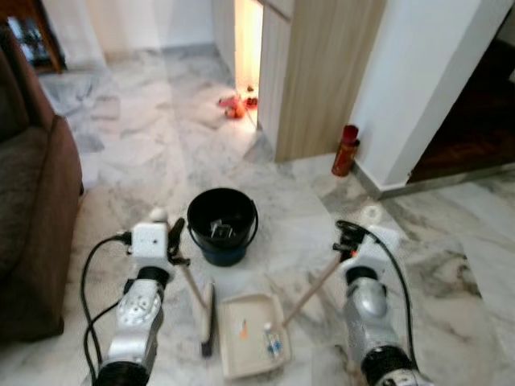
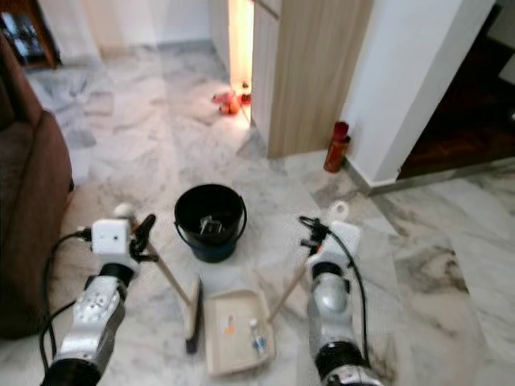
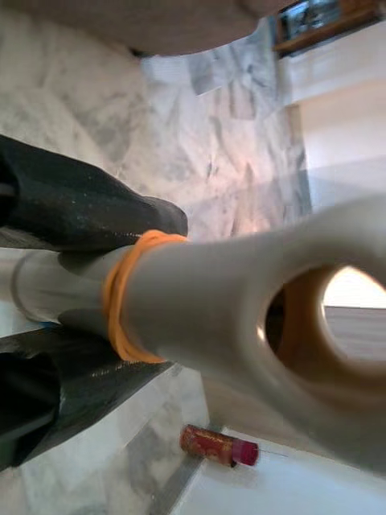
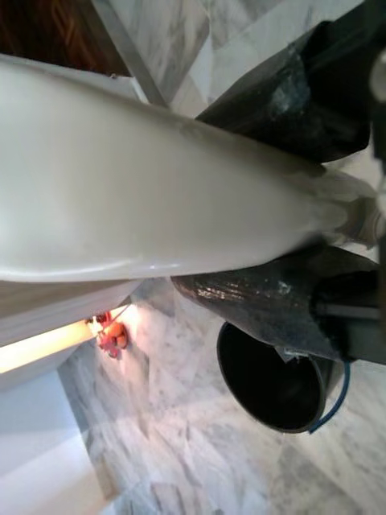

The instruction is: Sweep floor

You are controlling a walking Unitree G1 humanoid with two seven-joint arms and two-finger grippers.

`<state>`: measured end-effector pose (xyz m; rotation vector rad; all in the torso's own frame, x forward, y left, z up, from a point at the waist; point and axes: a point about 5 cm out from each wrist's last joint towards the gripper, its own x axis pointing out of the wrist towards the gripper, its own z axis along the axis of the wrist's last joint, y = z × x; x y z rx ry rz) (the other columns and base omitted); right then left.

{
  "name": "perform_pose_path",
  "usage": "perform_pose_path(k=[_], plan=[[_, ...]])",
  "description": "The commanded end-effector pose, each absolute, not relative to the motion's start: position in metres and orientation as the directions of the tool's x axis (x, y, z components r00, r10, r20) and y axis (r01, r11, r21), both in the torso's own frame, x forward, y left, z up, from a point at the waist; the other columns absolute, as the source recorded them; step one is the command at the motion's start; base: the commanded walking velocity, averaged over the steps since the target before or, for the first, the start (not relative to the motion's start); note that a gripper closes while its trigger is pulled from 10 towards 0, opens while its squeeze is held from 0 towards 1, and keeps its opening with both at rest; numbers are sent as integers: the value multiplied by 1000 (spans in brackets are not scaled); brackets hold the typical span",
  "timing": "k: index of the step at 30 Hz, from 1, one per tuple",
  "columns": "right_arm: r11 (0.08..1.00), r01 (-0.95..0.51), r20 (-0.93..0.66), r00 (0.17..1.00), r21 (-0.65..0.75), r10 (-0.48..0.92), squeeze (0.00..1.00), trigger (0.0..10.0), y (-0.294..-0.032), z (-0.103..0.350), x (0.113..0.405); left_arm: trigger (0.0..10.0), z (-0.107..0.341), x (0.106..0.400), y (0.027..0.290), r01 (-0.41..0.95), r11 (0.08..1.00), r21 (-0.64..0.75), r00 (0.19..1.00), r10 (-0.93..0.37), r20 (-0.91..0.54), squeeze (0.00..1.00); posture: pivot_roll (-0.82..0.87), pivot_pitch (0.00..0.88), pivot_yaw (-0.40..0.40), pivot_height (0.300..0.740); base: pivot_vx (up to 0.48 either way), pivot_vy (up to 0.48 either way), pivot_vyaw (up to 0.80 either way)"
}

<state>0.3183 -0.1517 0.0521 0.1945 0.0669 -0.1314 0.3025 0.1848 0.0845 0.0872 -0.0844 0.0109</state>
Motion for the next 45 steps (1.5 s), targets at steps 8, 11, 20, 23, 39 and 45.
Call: perform_pose_path(k=[8, 11, 20, 23, 39, 45], plan=[[966, 149, -21, 989, 214, -148, 0, 10000, -157, 66, 325, 10000, 93, 307, 180, -8, 996, 89, 992, -3, 123, 0, 136, 0, 2, 740, 0, 0, 0], [966, 144, -13, 989, 214, -145, 0, 10000, -156, 67, 326, 10000, 93, 307, 180, -8, 996, 89, 992, -3, 123, 0, 137, 0, 1, 740, 0, 0, 0], [964, 135, 21, 989, 229, -144, 0, 10000, -153, 76, 329, 10000, 94, 307, 181, -2, 995, 105, 992, -11, 124, 0, 135, 0, 9, 740, 0, 0, 0], [964, 130, 35, 989, 232, -142, 0, 10000, -152, 79, 330, 10000, 94, 306, 181, 4, 994, 114, 992, -18, 124, 0, 134, 0, 12, 740, 0, 0, 0], [965, 121, 130, 979, 233, -154, 0, 10000, -156, 97, 322, 10000, 94, 308, 180, 24, 988, 151, 992, -42, 121, 0, 126, 0, 20, 740, 0, 0, 0], [966, 70, 156, 982, 251, -111, 0, 10000, -150, 108, 317, 10000, 92, 305, 187, -1, 987, 158, 993, -18, 119, 0, 130, 0, 11, 740, 0, 0, 0]])
